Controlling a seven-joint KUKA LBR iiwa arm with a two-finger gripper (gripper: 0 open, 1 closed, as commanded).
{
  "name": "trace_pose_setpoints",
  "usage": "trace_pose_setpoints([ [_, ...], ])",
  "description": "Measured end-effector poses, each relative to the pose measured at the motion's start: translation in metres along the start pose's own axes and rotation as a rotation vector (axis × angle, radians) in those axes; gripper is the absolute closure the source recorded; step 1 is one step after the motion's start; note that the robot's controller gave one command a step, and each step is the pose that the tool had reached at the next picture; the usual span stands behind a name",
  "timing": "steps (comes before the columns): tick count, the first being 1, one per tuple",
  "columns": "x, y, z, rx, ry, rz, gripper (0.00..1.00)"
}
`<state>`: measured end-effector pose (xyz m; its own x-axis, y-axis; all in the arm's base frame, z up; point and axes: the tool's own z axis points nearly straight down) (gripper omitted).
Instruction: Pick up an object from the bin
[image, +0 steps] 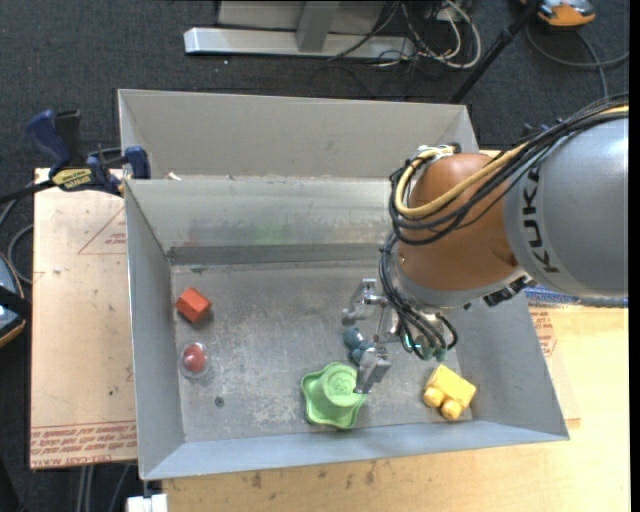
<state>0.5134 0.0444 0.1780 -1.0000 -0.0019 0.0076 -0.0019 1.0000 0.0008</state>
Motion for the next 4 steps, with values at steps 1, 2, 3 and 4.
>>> trace_pose_setpoints([
  [1,0.024,0.008,0.092,0.001,-0.033,-0.304,0.0],
  [2,0.029,0.003,0.077,0.001,-0.015,-0.315,0.0],
  [3,0.032,0.008,0.075,0.001,-0.018,-0.325,0.0],
  [4,0.021,0.014,0.098,0.002,-0.035,-0.3,0.0],
])
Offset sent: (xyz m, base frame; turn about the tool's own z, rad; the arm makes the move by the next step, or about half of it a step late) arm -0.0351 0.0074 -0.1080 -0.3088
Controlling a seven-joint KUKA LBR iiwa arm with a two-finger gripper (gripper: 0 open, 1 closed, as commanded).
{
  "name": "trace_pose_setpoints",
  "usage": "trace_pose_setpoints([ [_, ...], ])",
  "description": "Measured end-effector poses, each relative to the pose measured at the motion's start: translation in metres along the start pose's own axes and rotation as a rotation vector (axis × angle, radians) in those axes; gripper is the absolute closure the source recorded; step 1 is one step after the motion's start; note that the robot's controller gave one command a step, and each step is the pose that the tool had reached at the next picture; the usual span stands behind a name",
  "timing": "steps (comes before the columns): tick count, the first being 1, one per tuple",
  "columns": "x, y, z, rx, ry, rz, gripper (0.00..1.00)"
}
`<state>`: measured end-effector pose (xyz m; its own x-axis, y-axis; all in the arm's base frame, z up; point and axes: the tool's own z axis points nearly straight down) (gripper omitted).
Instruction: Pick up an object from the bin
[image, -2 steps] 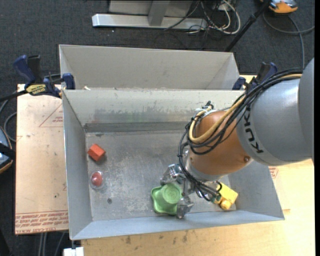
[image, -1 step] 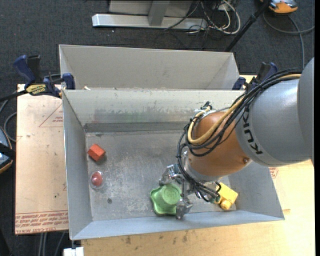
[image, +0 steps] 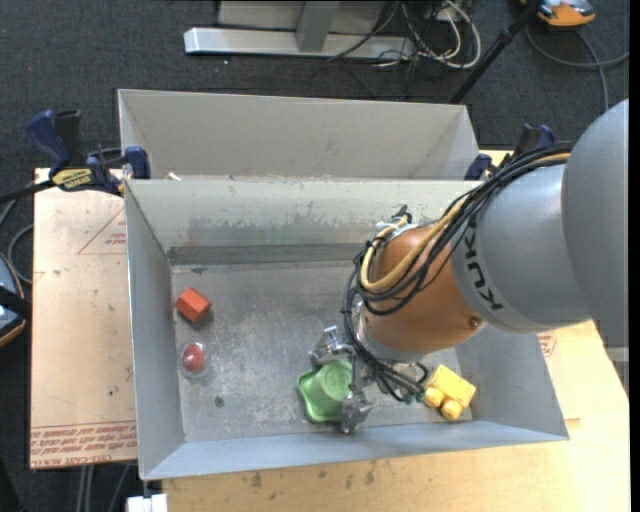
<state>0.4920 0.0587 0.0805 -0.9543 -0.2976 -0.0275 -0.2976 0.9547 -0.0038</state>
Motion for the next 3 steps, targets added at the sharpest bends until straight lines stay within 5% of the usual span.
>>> trace_pose_setpoints([
  [1,-0.002,-0.007,0.001,-0.008,-0.002,-0.04,0.0],
  [2,-0.002,-0.007,0.001,-0.008,-0.003,-0.039,1.0],
  [3,-0.004,-0.006,-0.021,-0.005,0.022,-0.039,1.0],
])
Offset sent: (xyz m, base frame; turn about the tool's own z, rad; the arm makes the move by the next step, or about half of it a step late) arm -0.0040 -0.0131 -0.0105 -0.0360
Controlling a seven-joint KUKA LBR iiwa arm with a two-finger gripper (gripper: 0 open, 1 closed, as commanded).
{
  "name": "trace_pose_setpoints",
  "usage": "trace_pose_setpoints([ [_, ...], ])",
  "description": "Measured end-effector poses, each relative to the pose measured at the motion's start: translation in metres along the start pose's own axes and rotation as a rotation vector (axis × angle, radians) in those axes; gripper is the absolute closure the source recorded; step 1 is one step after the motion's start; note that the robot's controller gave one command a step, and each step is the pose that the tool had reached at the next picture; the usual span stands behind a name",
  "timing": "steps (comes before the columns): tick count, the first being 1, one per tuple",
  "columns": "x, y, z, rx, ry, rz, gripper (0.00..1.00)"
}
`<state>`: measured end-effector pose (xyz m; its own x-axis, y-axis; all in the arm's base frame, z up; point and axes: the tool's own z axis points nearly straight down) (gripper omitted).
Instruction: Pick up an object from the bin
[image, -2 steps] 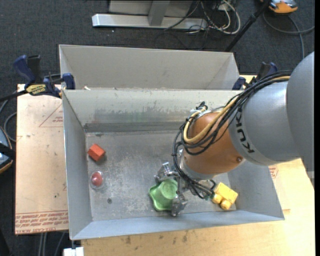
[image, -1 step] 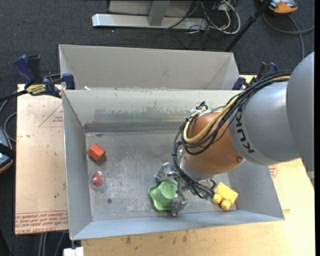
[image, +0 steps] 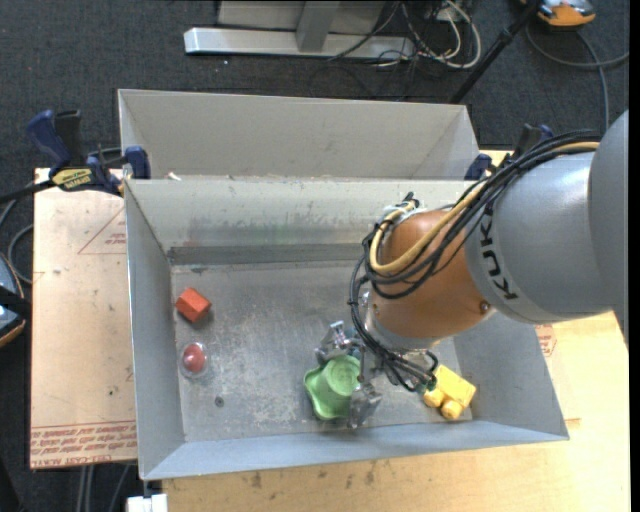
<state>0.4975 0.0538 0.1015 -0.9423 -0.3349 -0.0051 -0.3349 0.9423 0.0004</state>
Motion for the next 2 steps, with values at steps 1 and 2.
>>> trace_pose_setpoints([
  [1,-0.002,0.0,-0.048,0.001,-0.002,0.002,1.0],
  [2,-0.004,0.001,-0.089,0.001,-0.002,0.003,1.0],
])
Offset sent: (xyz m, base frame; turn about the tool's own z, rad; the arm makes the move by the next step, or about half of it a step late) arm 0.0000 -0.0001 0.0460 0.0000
